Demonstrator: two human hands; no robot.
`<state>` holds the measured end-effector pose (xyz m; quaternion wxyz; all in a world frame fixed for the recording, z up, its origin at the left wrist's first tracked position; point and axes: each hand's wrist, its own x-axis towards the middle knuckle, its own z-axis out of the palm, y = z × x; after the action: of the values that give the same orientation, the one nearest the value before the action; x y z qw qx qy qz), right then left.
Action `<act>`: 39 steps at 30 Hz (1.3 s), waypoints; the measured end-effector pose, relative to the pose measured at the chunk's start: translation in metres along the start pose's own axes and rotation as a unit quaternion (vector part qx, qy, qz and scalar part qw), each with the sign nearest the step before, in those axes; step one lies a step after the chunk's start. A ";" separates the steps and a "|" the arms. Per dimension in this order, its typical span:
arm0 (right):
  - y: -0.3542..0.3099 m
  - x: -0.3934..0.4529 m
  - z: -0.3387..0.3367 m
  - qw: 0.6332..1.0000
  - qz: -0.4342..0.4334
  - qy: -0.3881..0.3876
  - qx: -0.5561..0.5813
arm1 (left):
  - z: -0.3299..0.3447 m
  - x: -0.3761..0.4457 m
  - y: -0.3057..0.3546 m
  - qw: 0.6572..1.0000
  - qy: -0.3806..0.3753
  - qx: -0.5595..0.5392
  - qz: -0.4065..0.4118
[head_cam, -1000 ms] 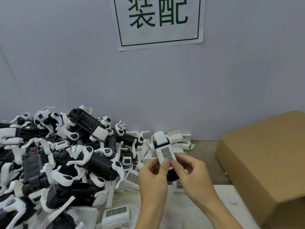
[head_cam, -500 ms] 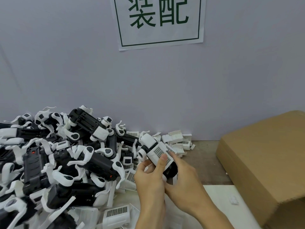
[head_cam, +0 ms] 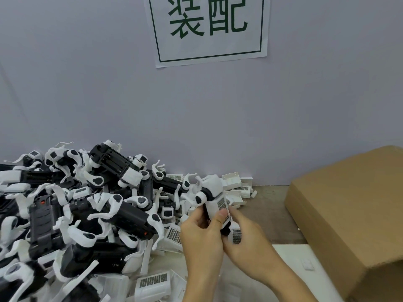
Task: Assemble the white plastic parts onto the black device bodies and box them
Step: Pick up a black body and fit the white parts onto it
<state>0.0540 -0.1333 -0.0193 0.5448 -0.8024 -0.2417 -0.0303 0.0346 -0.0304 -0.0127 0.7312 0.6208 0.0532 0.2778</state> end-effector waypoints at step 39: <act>0.012 0.008 -0.023 0.912 0.066 0.308 0.264 | -0.007 0.000 0.014 0.907 -0.025 -0.325 -0.267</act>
<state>0.0712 -0.1542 -0.0174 0.7848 -0.5944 -0.0074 -0.1753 0.0267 -0.0229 -0.0016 0.9404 0.3178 0.1056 0.0583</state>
